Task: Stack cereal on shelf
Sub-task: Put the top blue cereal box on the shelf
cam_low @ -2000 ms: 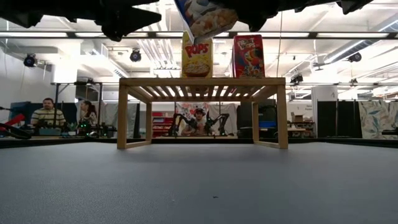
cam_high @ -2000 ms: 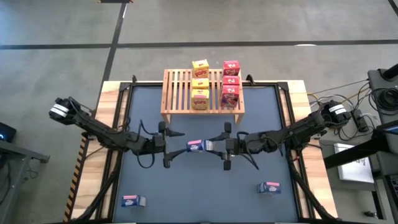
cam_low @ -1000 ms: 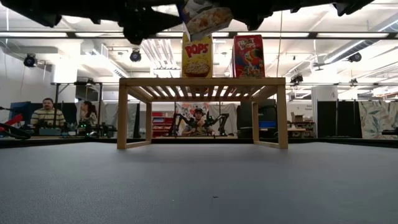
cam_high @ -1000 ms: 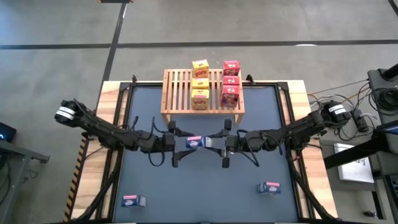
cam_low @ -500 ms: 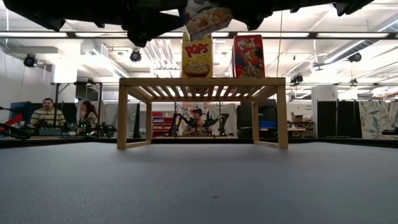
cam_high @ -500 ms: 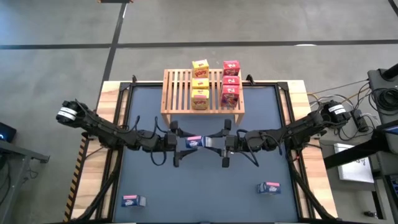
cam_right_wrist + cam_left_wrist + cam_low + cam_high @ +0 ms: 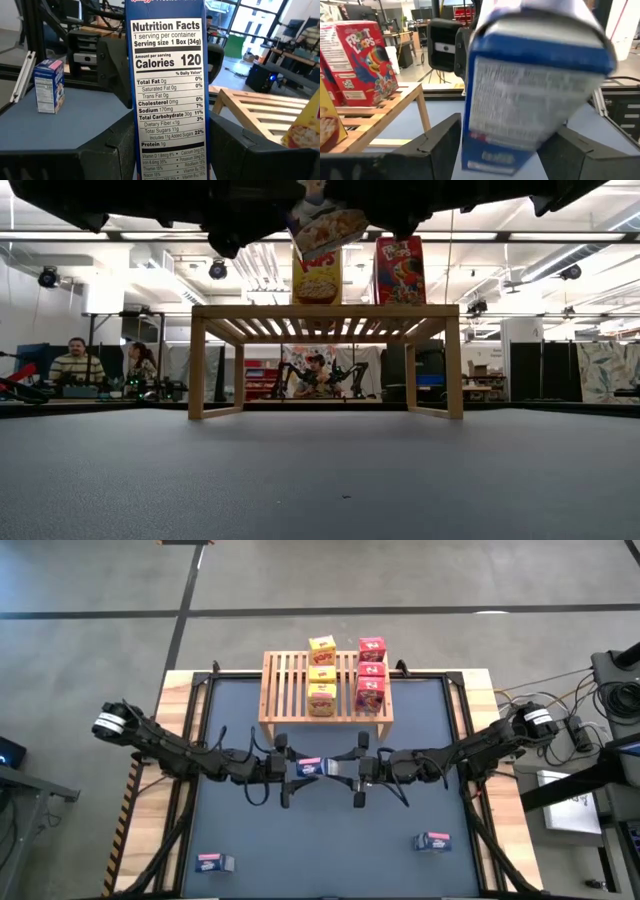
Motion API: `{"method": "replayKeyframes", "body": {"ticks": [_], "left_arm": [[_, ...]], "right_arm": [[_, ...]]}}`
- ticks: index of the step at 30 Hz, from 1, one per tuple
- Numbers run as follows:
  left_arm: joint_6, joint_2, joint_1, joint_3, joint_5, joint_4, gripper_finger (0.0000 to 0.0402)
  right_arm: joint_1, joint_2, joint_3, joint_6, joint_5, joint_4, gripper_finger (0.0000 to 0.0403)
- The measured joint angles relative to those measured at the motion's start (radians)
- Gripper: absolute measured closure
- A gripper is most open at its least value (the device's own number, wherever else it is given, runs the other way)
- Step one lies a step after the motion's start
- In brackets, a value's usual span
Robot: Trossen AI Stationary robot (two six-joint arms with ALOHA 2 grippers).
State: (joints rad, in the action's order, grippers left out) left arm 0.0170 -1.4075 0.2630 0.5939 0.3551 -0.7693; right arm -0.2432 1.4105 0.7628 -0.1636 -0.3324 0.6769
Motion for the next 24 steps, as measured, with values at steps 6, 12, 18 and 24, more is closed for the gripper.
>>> {"method": "replayKeyframes", "body": {"ticks": [6,12,18,24], "left_arm": [[-0.002,-0.011,-0.003,0.002,0.002,0.001,0.0183],[-0.041,-0.010,-0.003,0.002,0.002,0.007,0.0183],[-0.090,-0.004,-0.001,0.001,0.002,0.020,0.0183],[-0.140,0.034,0.003,0.001,0.002,0.093,0.0183]], "right_arm": [[0.000,-0.002,0.000,0.035,0.001,-0.001,0.0195],[-0.001,-0.016,0.000,0.041,0.020,0.000,0.0152],[-0.001,-0.060,0.000,0.057,0.022,-0.089,0.0115],[-0.001,-0.130,0.000,0.075,0.022,-0.214,0.0104]]}}
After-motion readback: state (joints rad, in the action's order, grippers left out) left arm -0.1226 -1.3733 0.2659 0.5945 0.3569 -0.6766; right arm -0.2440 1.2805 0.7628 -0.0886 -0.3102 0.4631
